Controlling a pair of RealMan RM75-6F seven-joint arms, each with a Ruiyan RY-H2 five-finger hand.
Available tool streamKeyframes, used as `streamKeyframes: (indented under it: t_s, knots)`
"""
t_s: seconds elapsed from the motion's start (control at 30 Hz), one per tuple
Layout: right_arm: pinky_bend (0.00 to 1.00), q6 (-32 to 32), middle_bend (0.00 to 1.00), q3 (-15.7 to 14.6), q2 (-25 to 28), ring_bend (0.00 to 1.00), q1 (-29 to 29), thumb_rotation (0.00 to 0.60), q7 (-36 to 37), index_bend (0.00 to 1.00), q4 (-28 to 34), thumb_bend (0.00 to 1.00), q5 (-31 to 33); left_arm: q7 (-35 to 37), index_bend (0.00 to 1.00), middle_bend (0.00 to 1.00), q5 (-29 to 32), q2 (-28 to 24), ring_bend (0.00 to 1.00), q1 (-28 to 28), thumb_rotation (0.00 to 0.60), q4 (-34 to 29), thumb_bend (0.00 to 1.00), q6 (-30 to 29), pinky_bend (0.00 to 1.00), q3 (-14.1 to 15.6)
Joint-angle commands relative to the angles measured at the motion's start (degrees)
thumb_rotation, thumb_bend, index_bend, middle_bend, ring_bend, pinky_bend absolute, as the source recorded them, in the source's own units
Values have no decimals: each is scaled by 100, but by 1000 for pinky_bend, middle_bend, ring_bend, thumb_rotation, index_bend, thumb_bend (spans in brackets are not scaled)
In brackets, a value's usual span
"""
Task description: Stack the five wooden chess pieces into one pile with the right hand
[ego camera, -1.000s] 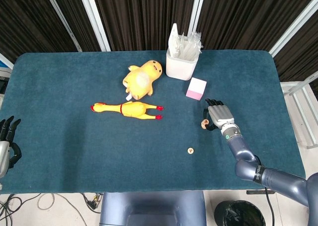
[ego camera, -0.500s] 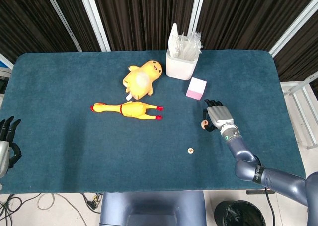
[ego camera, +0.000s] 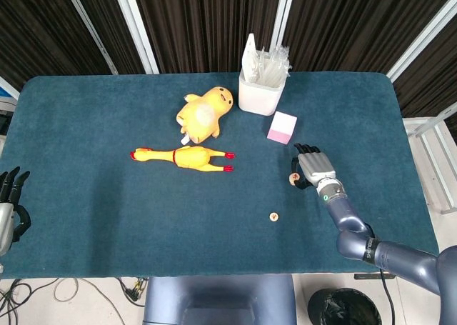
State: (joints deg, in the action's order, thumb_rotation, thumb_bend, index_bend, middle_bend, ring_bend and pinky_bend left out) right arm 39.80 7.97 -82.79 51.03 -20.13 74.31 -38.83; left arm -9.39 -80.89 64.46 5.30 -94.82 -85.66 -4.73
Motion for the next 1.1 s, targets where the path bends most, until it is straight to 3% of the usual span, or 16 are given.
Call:
streamKeyframes:
  t_s: [0.03, 0.8, 1.1]
  knots:
    - [86, 7, 55, -9, -1, 23, 4, 600, 4, 481, 10, 404, -15, -7, 104, 0, 2, 3, 0, -1, 600, 3, 824, -3, 11, -1]
    - [86, 135, 55, -23, 138, 24, -25, 600, 105, 430, 235, 404, -99, 0, 104, 0, -2, 2, 0, 1, 600, 6, 824, 1, 10, 1]
    - [80, 842, 52, -167, 603, 24, -485, 600, 309, 380, 1184, 405, -920, 15, 104, 0, -8, -3, 0, 3, 600, 7, 824, 5, 10, 2]
